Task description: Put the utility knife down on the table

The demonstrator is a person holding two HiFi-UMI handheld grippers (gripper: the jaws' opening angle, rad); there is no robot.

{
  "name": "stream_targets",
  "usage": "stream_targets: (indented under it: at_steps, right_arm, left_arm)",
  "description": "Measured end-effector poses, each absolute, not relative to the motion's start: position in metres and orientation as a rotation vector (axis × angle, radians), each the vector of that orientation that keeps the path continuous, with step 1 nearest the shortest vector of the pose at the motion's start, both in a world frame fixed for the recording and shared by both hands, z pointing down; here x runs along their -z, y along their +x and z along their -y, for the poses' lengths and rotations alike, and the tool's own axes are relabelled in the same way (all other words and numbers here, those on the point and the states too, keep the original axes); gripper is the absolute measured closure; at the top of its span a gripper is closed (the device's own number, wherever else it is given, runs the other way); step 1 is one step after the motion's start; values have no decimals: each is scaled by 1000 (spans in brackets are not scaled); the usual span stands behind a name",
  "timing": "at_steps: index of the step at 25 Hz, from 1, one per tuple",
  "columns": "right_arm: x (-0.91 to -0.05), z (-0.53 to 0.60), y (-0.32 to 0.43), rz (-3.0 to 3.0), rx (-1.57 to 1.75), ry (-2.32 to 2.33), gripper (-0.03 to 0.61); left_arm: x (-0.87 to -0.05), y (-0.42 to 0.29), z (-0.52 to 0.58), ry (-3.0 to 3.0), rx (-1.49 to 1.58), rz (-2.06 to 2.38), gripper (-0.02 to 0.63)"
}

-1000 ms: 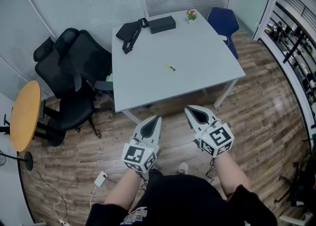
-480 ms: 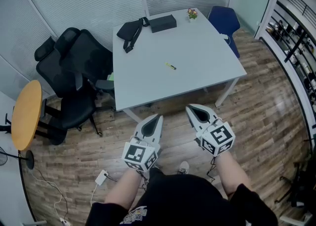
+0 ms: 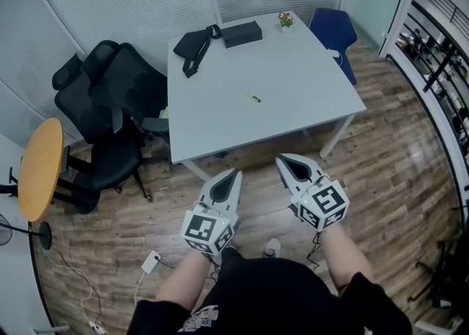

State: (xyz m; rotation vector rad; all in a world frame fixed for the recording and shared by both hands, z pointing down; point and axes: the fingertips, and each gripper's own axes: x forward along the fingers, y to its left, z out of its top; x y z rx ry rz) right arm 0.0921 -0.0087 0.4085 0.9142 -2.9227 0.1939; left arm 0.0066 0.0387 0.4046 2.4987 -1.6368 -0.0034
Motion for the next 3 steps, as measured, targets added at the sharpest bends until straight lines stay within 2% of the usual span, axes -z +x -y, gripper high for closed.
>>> stream_targets:
  at_steps: [3]
  right_arm:
    - [-408,8,95,2926,-194,913,575]
  left_arm:
    - [-405,9,-40,2497,3,1638,608]
